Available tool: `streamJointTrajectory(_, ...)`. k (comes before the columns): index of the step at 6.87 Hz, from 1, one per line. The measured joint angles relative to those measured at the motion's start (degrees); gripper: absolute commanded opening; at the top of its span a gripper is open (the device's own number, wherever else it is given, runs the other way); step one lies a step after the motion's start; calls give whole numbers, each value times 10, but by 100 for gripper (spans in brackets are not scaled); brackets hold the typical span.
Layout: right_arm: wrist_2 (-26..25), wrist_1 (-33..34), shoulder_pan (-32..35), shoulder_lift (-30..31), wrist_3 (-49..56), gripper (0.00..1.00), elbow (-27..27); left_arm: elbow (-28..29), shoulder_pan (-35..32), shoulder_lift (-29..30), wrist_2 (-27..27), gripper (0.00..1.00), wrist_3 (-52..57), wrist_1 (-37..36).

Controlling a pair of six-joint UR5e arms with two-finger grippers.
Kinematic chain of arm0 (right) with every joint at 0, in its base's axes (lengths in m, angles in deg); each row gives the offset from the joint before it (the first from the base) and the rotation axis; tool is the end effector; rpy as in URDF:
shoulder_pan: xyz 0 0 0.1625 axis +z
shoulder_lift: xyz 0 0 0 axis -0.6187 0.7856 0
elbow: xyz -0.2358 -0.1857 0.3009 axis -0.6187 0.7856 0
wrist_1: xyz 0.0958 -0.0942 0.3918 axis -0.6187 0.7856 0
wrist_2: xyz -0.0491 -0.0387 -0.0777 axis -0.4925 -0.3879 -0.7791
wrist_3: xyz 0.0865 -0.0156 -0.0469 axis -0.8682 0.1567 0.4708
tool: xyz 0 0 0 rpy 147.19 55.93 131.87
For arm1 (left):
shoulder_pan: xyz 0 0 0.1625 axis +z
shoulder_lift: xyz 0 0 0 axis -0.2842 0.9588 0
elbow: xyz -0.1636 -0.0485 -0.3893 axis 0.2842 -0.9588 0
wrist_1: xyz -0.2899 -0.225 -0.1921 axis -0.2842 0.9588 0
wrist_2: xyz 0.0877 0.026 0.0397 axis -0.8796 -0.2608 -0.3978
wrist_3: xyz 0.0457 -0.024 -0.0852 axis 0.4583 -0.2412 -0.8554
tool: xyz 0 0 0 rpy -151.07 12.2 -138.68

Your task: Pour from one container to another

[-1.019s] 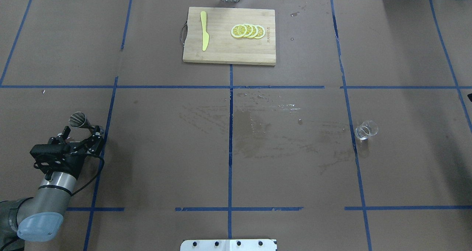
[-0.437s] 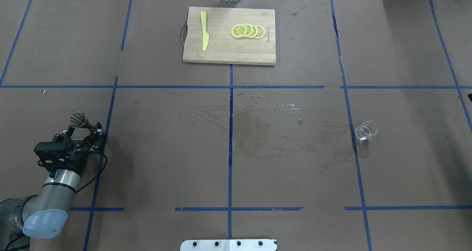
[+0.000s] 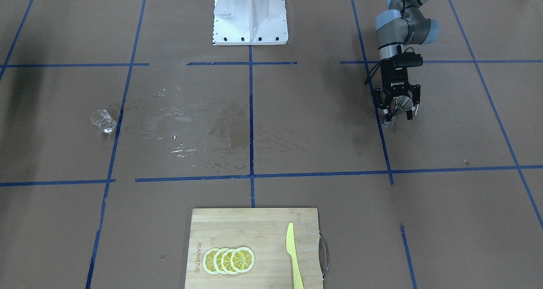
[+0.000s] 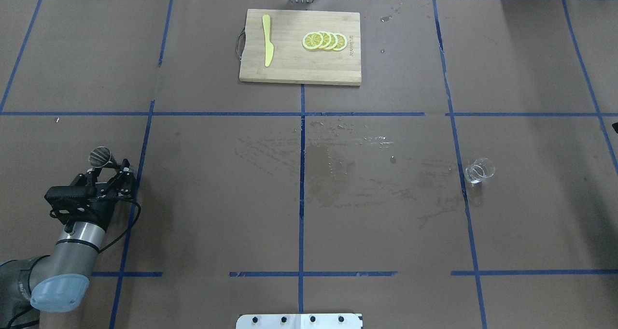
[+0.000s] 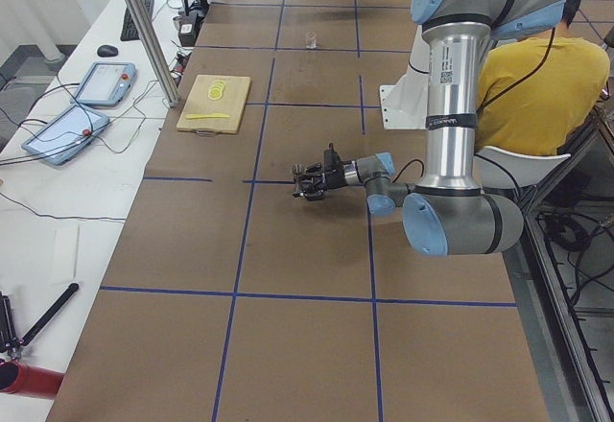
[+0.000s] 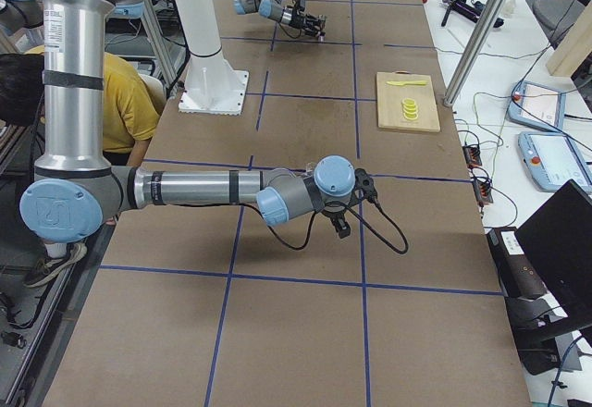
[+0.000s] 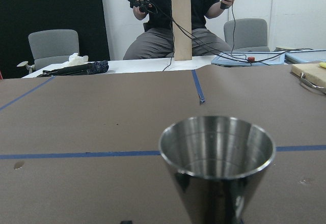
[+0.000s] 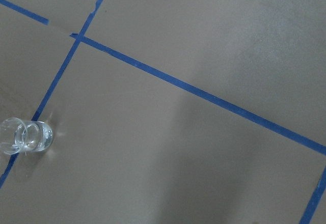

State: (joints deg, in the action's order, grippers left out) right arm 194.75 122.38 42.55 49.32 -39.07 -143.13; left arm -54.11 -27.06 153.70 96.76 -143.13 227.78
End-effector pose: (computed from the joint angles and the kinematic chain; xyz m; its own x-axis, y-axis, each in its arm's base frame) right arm -0.0259 -0.4750 0.5902 0.4919 -0.4487 0.7461 0.1723 0.8902 0.4217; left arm 0.4221 -0.3038 0.5474 0.7369 -0.0481 -0.6743 0.6451 0.3483 0.6801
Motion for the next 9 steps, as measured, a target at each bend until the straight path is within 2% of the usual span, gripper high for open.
streamJointTrajectory(1, 0, 0, 0, 0, 0, 100, 0, -1, 0, 4, 0, 4, 0, 1)
streamJointTrajectory(2, 0, 0, 0, 0, 0, 100, 0, -3, -1, 8, 0, 0, 0, 2)
streamJointTrajectory(9, -1, 0, 0, 0, 0, 100, 5, -4, -5, 13, -17, 0, 2, 41)
